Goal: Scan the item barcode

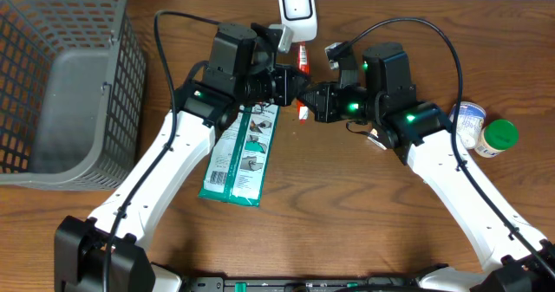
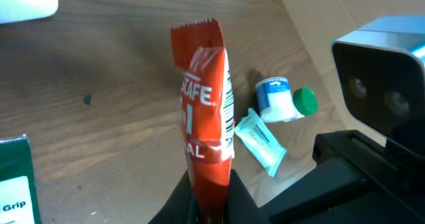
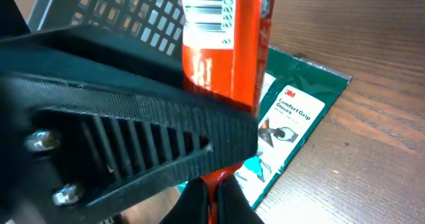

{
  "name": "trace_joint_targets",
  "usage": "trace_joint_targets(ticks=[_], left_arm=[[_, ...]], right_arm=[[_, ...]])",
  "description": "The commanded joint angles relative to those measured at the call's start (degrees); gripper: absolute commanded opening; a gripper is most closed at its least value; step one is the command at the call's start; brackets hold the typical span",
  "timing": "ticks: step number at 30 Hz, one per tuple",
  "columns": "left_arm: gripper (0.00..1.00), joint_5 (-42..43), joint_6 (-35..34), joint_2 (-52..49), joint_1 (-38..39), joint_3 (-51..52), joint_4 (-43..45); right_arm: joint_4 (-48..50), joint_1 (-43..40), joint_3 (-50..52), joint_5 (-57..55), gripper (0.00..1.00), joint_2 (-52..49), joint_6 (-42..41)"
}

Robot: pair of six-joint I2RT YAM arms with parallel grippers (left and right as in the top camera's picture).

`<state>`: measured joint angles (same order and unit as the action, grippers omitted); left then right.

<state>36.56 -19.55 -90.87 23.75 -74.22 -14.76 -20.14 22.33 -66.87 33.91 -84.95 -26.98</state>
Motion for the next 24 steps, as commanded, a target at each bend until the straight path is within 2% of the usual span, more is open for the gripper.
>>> trace_joint_targets(ticks=[1,3,11,16,21,24], left_arm=[[0.07,0.31,0.42,-0.11,0.17,0.15,0.33],[0.07,0.31,0.90,-0.11,0.17,0.15,0.68],[0.07,-1.75,7.30,-0.09,0.07,0.11,-0.22],[0.07,-11.32,14.95,-0.11,0.07,-3.45,-8.96],[0.07,-25.66,25.00,-0.13,1.16,-15.80,-20.92],[0.07,-33.53,30.27,-1.05,1.73,-23.41,-24.44]], right_arm=[[1.62,0.33,-0.17,1.07,0.01,-0.07,-1.29],[2.19,0.20,-0.17,1.09,0.03,-0.07,-1.29],[0.98,-4.33,-0.17,1.11,0.40,0.20,-0.07],[-2.62,-9.53,-0.22,1.11,0.45,1.62,2.05],[-5.55,-16.44,-0.26,1.11,0.43,4.00,2.19],[-7.23,-21.29,-0.33,1.09,0.41,5.01,2.19]])
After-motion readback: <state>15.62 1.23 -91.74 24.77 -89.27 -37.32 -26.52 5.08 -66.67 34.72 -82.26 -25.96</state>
